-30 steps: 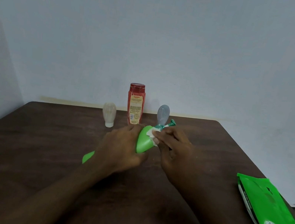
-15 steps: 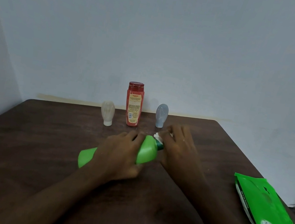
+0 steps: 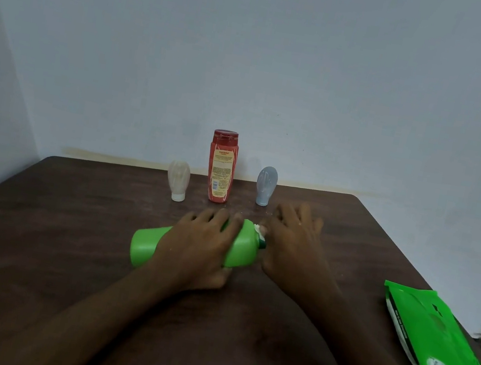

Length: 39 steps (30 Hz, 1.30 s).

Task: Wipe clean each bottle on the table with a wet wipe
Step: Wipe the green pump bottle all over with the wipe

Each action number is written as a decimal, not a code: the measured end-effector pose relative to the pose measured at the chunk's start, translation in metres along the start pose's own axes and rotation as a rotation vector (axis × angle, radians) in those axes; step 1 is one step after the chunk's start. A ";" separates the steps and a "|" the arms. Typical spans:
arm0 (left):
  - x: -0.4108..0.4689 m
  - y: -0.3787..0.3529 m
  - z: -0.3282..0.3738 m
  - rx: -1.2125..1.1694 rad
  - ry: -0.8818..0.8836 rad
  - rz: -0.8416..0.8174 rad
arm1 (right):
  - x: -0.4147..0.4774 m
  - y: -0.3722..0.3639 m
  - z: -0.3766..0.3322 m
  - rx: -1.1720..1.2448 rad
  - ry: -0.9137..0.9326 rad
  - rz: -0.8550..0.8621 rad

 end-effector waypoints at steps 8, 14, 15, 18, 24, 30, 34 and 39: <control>-0.004 0.002 0.009 0.084 -0.045 -0.002 | 0.000 -0.006 -0.004 -0.030 -0.065 -0.027; -0.010 0.004 0.036 0.216 -0.170 0.183 | 0.004 -0.006 0.023 0.388 -0.340 -0.242; -0.011 0.003 0.038 0.222 -0.178 0.190 | 0.002 -0.006 0.026 0.393 -0.389 -0.262; -0.007 0.001 0.033 0.201 -0.138 0.187 | 0.001 0.003 0.023 0.425 -0.428 -0.165; -0.006 -0.002 0.017 0.148 -0.067 0.115 | 0.002 0.005 -0.001 0.206 -0.221 -0.114; -0.009 0.003 0.021 0.124 -0.180 0.258 | 0.003 0.008 0.040 0.977 -0.440 -0.345; -0.010 0.010 0.026 -0.043 -0.201 0.330 | -0.004 0.005 0.049 1.559 -0.604 -0.489; -0.007 0.022 0.016 -0.302 -0.087 0.397 | -0.002 -0.006 0.034 1.986 -0.515 -0.435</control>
Point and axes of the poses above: each hand's wrist, its own x-axis towards the middle knuckle, its own y-axis out of the back of the hand, z = x × y, the point moved 4 cm from there along x, towards the middle knuckle, and after that the axes turned 3 degrees about z, right-handed, at the moved point
